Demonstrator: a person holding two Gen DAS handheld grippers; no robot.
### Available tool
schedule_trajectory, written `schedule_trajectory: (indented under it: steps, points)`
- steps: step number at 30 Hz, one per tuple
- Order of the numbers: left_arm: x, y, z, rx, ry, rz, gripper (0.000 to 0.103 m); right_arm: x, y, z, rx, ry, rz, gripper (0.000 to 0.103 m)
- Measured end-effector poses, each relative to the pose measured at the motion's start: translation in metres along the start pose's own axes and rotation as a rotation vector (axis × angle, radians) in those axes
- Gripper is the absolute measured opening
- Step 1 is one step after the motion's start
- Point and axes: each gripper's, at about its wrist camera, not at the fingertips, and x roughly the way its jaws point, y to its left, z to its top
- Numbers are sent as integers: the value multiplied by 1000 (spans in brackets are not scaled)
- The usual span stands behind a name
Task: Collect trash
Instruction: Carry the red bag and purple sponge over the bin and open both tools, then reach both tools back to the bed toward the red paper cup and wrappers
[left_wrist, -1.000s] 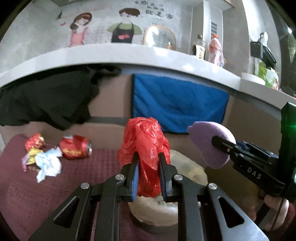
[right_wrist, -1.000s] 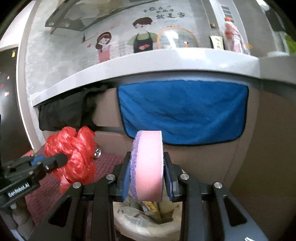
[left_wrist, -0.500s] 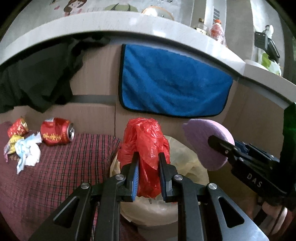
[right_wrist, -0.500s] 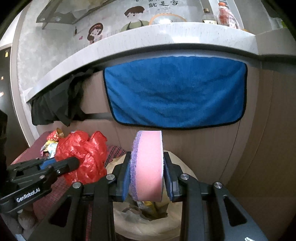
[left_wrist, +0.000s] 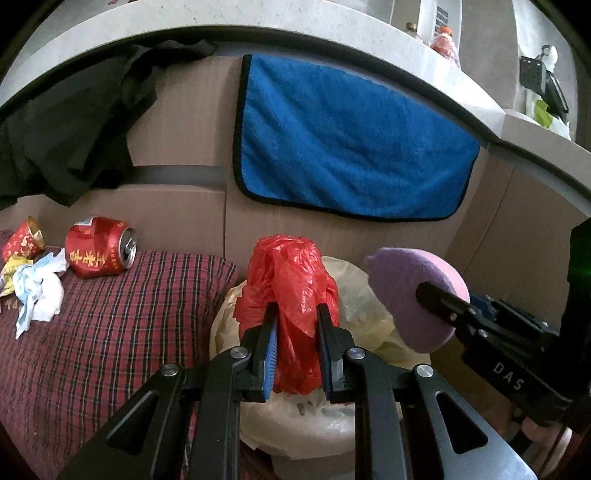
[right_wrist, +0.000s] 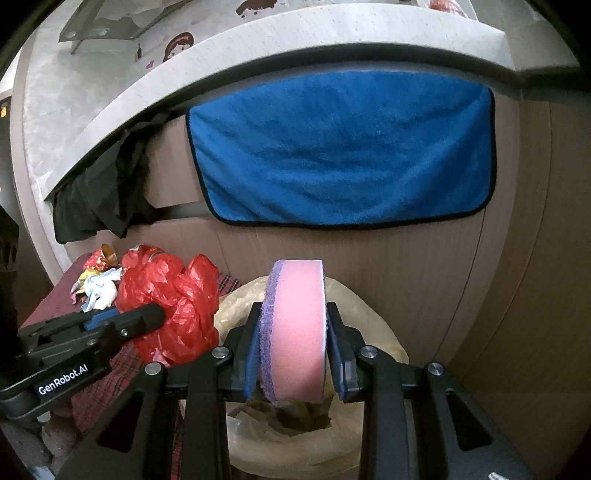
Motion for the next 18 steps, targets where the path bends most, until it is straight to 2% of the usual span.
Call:
schedule_trajectory:
  steps: [3,5,8,9,13,18]
  points:
    - [7,2,1,-5,17,-21,20,3,-2,-1,8,8,1,29]
    - [13,6,2,-15,38,-74,21,5,-3,-1,10,7,3,31]
    - [15,16,7,-60,47,-125,43,5,-7,-2,25,-1,-15,45]
    - [13,20,9,-71,45,-129,48,4,-8,-2,37,-4,-8,45]
    - [-3,35,17,-95,21,-126,48,-2,-11,2,53,3,10,45]
    - [-33,62,25,-155,-18,-78,49,-21,2,13,36,-30,2,45]
